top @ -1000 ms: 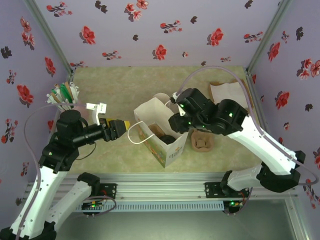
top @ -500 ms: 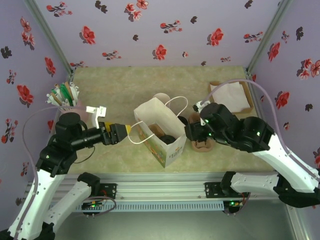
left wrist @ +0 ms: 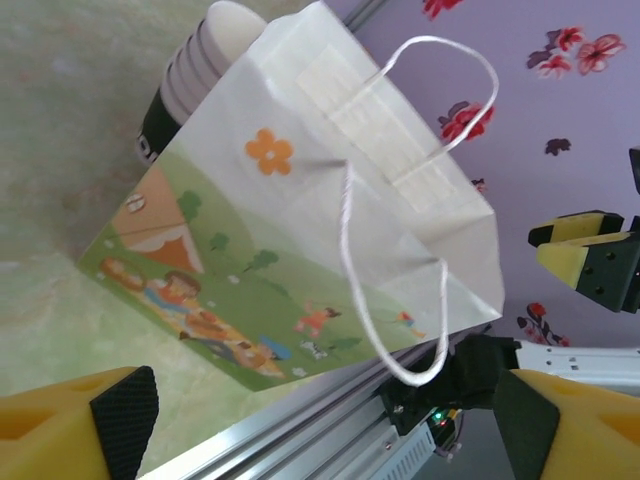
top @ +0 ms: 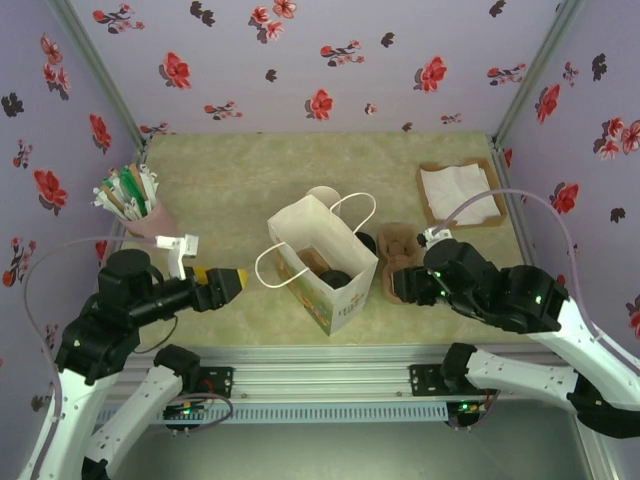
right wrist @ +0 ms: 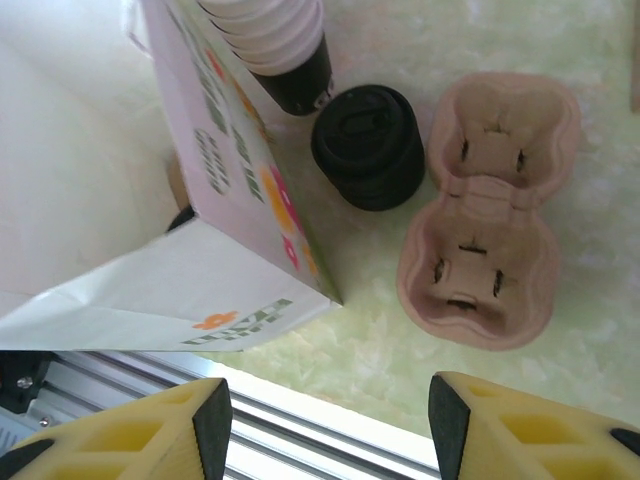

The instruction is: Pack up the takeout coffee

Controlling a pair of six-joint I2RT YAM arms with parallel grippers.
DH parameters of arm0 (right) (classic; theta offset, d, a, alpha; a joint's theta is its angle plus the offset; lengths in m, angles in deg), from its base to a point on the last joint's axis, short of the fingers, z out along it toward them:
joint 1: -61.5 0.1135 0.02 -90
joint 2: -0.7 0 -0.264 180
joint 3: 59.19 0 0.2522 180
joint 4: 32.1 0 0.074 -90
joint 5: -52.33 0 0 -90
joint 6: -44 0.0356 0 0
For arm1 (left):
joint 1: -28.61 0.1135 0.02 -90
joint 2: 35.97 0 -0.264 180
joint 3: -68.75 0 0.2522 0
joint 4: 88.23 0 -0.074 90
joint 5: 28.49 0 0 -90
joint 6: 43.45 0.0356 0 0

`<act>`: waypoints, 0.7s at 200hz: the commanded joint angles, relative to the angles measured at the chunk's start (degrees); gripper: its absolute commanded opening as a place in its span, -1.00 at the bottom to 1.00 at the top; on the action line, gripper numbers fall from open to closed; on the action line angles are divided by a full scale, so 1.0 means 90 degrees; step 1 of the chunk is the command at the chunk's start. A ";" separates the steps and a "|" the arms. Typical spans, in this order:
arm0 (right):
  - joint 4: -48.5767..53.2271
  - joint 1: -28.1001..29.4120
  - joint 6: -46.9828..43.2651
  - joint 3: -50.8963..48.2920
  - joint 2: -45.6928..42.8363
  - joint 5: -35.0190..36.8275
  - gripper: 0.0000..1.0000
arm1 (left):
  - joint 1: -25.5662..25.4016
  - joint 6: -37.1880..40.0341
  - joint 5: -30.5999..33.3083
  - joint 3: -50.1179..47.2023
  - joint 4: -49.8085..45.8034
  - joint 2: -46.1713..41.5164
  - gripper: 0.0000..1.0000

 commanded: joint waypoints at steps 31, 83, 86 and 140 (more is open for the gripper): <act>-0.0377 0.0033 0.0571 -0.1048 -0.0152 0.0144 0.14 | -0.0038 -0.0426 0.0344 -0.0968 -0.0038 -0.0278 0.49; -0.1014 -0.0014 0.0677 -0.1721 -0.0130 0.0008 0.15 | -0.0041 -0.1339 0.0009 -0.2306 0.1581 -0.0271 0.18; -0.1022 -0.0015 0.0686 -0.1732 -0.0116 0.0004 0.15 | -0.0043 -0.1397 -0.0008 -0.2401 0.1694 -0.0279 0.17; -0.1605 -0.0297 0.0683 -0.2314 -0.0064 -0.0357 0.16 | -0.0165 -0.2172 -0.0044 -0.3475 0.3183 -0.0186 0.03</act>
